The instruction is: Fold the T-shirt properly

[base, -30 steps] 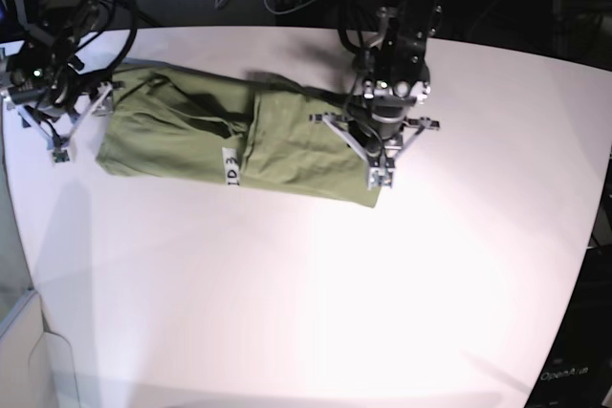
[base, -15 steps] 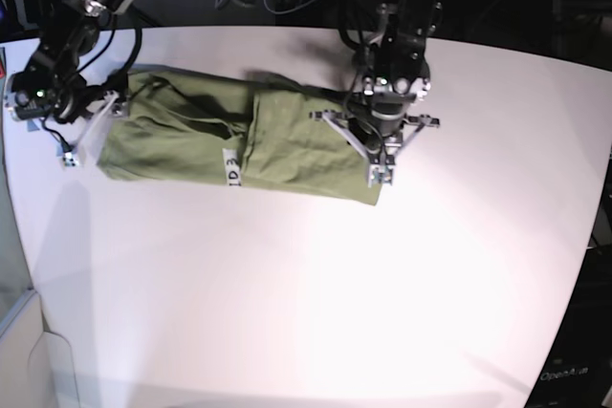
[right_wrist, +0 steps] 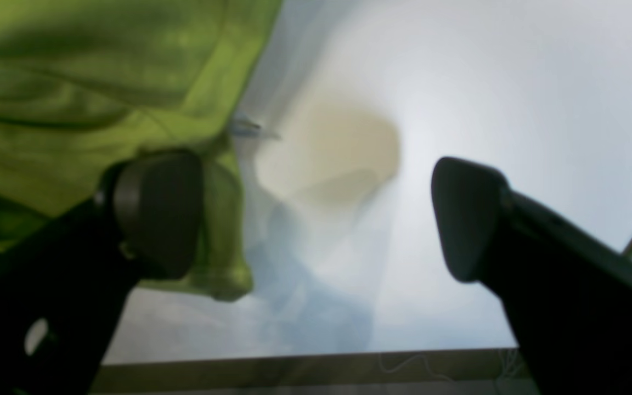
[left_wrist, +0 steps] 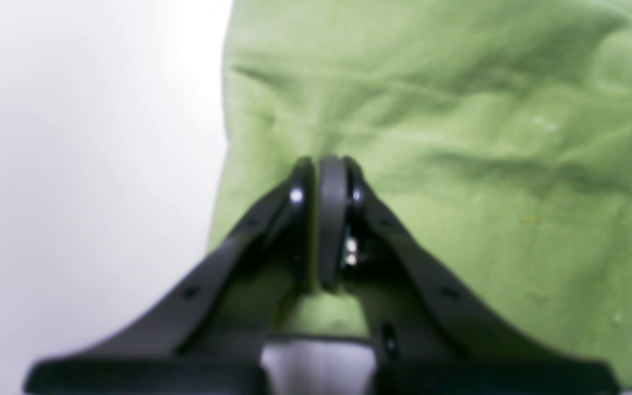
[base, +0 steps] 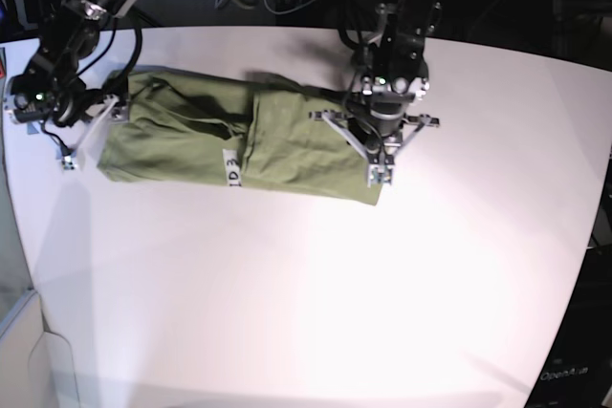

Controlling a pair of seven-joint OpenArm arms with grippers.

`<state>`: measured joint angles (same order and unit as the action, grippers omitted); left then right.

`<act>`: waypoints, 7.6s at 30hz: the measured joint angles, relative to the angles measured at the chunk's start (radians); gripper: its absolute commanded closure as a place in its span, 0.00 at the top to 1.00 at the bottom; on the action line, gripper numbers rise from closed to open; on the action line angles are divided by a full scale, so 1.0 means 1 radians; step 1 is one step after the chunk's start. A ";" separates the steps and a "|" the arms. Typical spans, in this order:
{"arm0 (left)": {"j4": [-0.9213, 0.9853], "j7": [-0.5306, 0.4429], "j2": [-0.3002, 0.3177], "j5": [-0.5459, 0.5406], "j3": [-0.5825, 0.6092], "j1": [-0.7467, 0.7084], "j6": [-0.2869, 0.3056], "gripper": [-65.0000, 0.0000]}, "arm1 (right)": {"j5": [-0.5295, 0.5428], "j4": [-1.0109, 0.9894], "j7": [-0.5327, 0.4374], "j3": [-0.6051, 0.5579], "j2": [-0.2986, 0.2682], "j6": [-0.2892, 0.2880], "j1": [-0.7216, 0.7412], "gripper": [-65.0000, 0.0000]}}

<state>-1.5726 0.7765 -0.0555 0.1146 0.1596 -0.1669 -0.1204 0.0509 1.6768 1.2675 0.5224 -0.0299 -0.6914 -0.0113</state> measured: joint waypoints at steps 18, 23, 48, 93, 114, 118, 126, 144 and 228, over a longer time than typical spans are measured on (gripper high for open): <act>0.000 0.000 -0.006 0.001 0.000 0.000 -0.004 0.03 | 0.013 -0.048 -0.011 -0.005 0.027 0.000 0.014 0.41; 0.000 0.000 -0.006 0.000 0.000 0.000 -0.003 0.03 | 0.016 -0.139 -0.053 -0.005 0.018 0.004 0.064 0.12; 0.002 0.001 -0.014 0.008 0.001 -0.002 -0.007 0.03 | -0.013 0.186 0.139 -0.335 0.019 0.000 0.052 0.01; 0.007 0.015 -0.049 0.023 -0.001 0.003 -0.018 0.03 | 0.136 0.190 0.135 -0.970 0.174 0.000 0.034 0.01; -0.256 0.110 -0.010 -0.044 -0.009 -0.079 -0.010 0.03 | 0.146 0.191 0.138 -1.072 0.159 0.000 0.088 0.01; -0.385 0.206 -0.011 -0.030 -0.014 -0.080 0.005 0.03 | 0.142 0.201 0.128 -1.068 0.160 0.001 0.103 0.01; -0.430 0.208 -0.011 -0.046 -0.114 -0.085 0.003 0.03 | 0.143 0.193 0.128 -1.069 0.157 0.000 0.090 0.01; -0.417 0.207 0.011 -0.045 -0.280 -0.145 0.001 0.03 | 0.142 0.194 0.138 -1.072 0.141 0.000 0.105 0.01; -0.064 -0.066 -0.008 -0.037 -0.247 -0.093 0.002 0.03 | 0.142 0.142 -0.016 -1.253 -0.036 0.000 0.275 0.73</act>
<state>-1.6363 0.7109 -0.0631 0.0776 -0.0875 -0.2604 -0.1184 0.1932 1.8183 1.2518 -0.7303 -0.0662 -0.6914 0.2642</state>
